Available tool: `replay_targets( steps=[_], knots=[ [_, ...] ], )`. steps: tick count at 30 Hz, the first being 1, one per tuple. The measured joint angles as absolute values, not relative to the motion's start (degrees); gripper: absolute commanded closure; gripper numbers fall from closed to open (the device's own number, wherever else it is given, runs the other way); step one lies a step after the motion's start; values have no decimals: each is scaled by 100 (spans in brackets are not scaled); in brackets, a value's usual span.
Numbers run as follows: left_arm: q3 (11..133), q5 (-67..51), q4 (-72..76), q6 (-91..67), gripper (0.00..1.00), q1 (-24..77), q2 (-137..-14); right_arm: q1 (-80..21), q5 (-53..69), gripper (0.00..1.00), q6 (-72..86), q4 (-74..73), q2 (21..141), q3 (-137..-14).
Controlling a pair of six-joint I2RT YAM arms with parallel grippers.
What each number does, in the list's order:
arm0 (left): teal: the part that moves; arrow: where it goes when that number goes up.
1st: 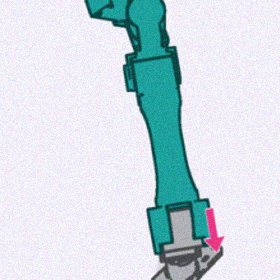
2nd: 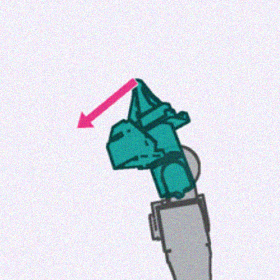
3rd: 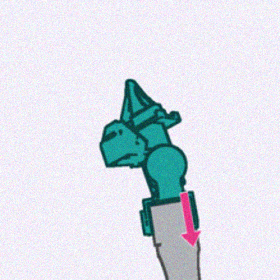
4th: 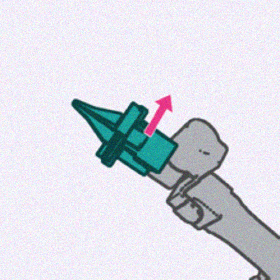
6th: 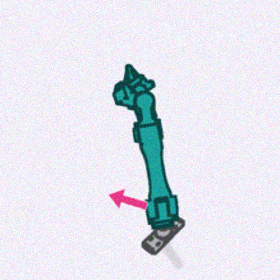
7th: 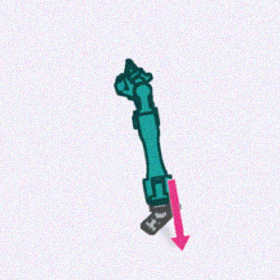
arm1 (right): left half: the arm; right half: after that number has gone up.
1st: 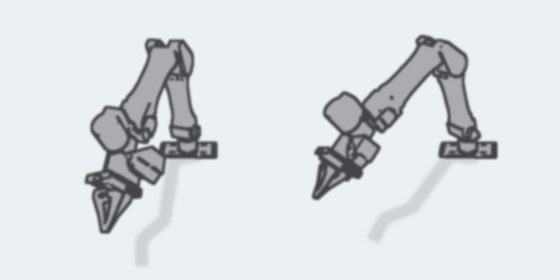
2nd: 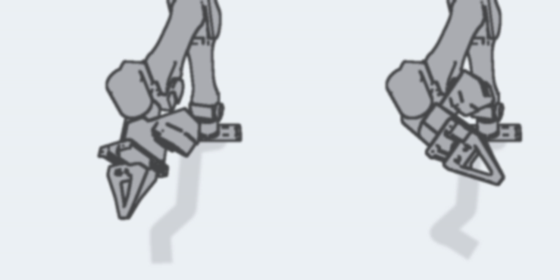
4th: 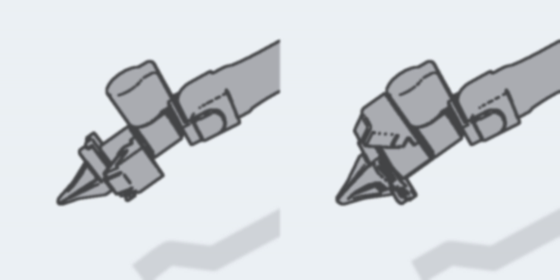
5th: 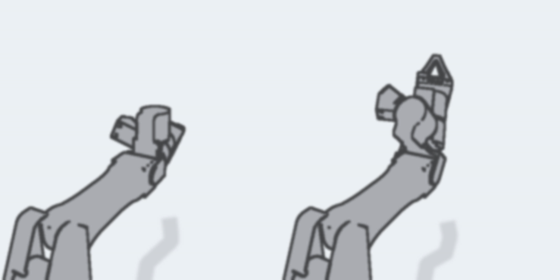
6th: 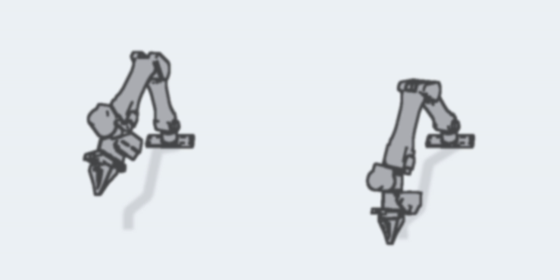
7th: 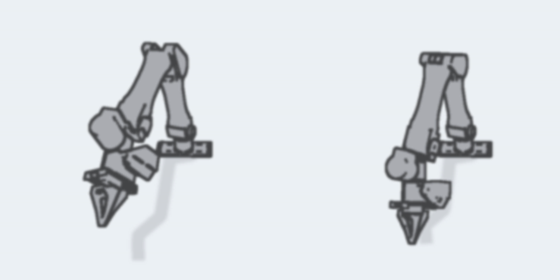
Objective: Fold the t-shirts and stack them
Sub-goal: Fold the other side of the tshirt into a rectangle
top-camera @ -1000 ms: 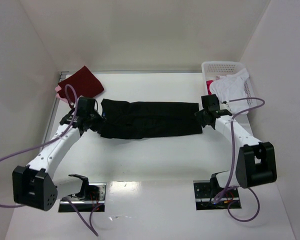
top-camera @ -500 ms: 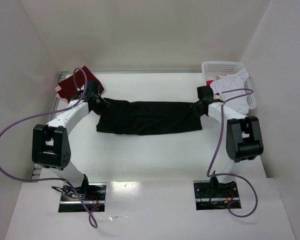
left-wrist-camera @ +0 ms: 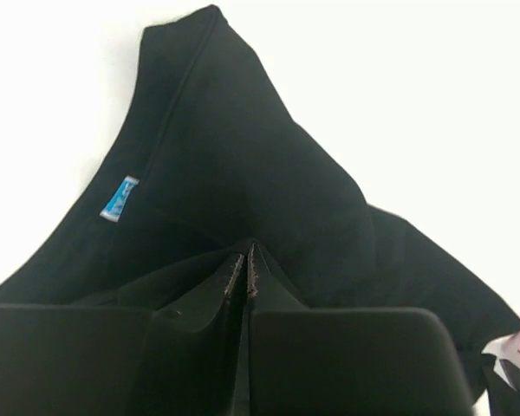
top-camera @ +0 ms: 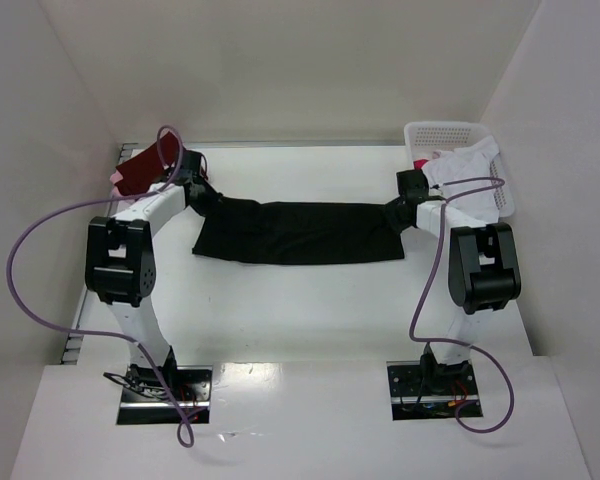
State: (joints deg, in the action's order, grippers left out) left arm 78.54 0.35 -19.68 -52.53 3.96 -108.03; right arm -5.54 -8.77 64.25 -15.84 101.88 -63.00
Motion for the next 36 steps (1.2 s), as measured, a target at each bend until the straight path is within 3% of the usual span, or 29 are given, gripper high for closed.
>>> replay_targets(
  steps=[2, 4, 7, 16, 25, 36],
  knots=[
    [7924, -64, -1951, -5258, 48, 362, -10935, -545, -833, 28, 6407, -1524, 10189, -6302],
    [7995, -180, -1925, -5236, 22, 295, -11043, -530, -770, 26, 6337, -1415, 10189, -6302],
    [8166, -321, -1915, -5234, 1, 156, -11153, -520, -666, 25, 6305, -1264, 10189, -6302],
    [8391, -641, -1841, -4842, 1, 14, -10892, -519, -354, 24, 6288, -890, 10163, -6280],
    [6944, -1162, -1751, -4847, 13, 237, -9108, -519, -173, 24, 6292, -571, 9602, -5892],
    [6191, -1412, -1664, -4989, 26, 443, -9531, -508, -109, 24, 6374, -512, 8779, -5281]
  ],
)
